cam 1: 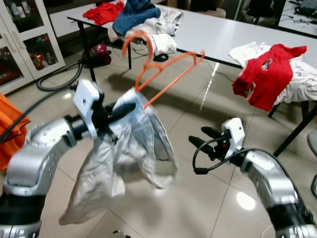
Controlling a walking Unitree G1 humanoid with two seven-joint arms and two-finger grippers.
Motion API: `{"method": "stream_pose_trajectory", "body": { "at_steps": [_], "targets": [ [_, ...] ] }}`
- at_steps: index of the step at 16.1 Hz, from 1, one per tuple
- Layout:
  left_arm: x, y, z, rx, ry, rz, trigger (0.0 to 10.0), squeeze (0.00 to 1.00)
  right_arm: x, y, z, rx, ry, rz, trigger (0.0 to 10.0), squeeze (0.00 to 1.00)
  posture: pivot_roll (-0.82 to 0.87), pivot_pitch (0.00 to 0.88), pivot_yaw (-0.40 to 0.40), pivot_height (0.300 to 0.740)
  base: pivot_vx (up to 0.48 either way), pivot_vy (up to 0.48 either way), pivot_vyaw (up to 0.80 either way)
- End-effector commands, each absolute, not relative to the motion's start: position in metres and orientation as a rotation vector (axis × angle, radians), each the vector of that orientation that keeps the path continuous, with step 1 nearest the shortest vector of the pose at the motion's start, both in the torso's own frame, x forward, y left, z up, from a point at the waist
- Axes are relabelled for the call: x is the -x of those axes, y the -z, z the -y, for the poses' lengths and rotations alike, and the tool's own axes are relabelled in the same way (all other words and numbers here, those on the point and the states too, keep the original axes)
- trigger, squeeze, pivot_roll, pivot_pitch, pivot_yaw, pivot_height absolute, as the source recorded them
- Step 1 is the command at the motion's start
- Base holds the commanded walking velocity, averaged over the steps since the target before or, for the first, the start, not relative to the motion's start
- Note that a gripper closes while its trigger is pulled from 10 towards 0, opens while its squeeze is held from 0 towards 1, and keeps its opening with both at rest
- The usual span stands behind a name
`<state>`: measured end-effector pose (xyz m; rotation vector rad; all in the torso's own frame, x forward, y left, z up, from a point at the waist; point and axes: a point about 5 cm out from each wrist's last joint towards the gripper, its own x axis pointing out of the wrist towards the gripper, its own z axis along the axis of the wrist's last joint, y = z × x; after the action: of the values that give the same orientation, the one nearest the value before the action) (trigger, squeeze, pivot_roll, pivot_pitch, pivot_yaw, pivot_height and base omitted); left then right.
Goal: Hang hanger
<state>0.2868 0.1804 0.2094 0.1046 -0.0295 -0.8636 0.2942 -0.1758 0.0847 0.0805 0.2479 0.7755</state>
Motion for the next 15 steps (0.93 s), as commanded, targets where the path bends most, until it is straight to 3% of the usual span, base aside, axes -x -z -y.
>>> {"method": "stream_pose_trajectory", "body": {
  "at_steps": [1,3,10,11,15],
  "targets": [
    [-0.288,-0.225,-0.18,-0.102,0.868,0.084,10.0,0.0,-0.295,-0.083,0.174,-0.109,-0.825,-0.254,10.0,1.0,-0.11,0.0,-0.027,0.74,0.0,0.0,0.0],
    [-0.289,-0.227,-0.18,-0.107,0.871,0.08,10.0,0.0,-0.296,-0.086,0.172,-0.156,-0.861,-0.23,10.0,1.0,-0.11,0.0,-0.032,0.74,0.0,0.0,0.0],
    [-0.284,-0.24,-0.173,-0.057,0.956,0.101,10.0,0.0,-0.313,-0.07,0.173,-0.029,-0.731,-0.262,10.0,1.0,-0.1,0.0,-0.032,0.74,0.0,0.0,0.0],
    [-0.284,-0.237,-0.172,-0.068,0.974,0.092,10.0,0.0,-0.316,-0.068,0.174,-0.019,-0.695,-0.267,10.0,0.0,-0.11,0.0,-0.033,0.74,0.0,0.0,0.0],
    [-0.288,-0.235,-0.17,-0.041,1.055,0.084,10.0,0.0,-0.309,-0.047,0.169,-0.03,-0.754,-0.397,10.0,0.0,-0.1,0.0,-0.039,0.74,0.0,0.0,0.0]
  ]
}}
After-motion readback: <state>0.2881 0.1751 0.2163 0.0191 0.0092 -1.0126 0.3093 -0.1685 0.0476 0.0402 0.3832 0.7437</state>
